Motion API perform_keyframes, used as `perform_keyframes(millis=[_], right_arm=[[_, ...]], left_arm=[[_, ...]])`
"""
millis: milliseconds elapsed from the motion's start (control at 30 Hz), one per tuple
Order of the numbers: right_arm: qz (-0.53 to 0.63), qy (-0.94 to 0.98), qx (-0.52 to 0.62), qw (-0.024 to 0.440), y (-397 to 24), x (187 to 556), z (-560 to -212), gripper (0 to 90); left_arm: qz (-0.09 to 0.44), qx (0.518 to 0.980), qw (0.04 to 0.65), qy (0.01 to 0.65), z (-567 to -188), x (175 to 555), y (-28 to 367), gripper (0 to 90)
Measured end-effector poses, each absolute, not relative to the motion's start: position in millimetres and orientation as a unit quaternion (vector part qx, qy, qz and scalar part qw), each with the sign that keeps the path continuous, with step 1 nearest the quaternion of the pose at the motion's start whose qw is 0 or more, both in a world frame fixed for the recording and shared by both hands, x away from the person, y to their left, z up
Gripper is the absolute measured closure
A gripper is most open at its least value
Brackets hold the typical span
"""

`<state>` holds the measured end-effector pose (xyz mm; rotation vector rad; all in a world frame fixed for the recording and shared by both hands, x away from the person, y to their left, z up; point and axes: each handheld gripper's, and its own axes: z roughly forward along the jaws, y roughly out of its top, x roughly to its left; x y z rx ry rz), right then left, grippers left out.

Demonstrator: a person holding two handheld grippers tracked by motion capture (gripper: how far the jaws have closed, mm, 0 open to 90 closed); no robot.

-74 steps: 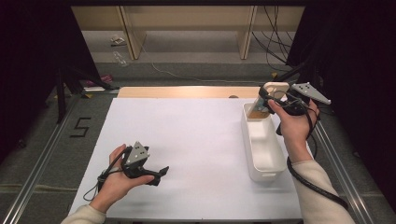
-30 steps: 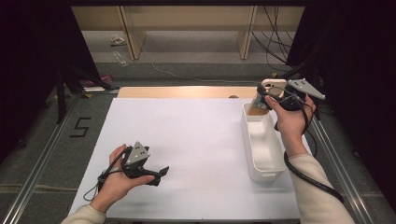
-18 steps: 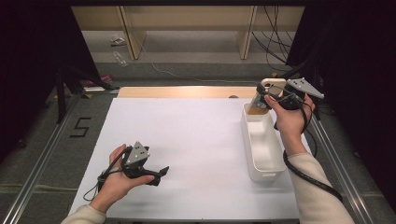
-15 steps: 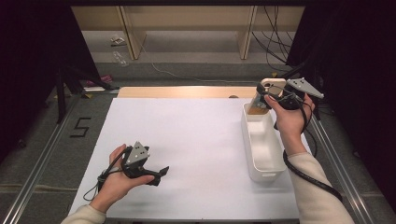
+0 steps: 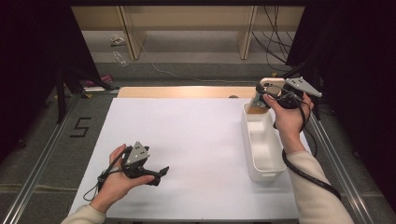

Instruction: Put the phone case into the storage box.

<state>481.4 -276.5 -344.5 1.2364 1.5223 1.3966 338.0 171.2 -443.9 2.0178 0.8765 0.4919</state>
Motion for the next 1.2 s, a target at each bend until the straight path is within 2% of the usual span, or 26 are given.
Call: perform_keyframes(millis=[1200], right_arm=[[0.537, 0.591, 0.482, 0.36, -275.8, 489.8, -347.3, 12.6]], left_arm=[[0.197, 0.809, 0.429, 0.35, -444.2, 338.0, 170.9, 0.0]])
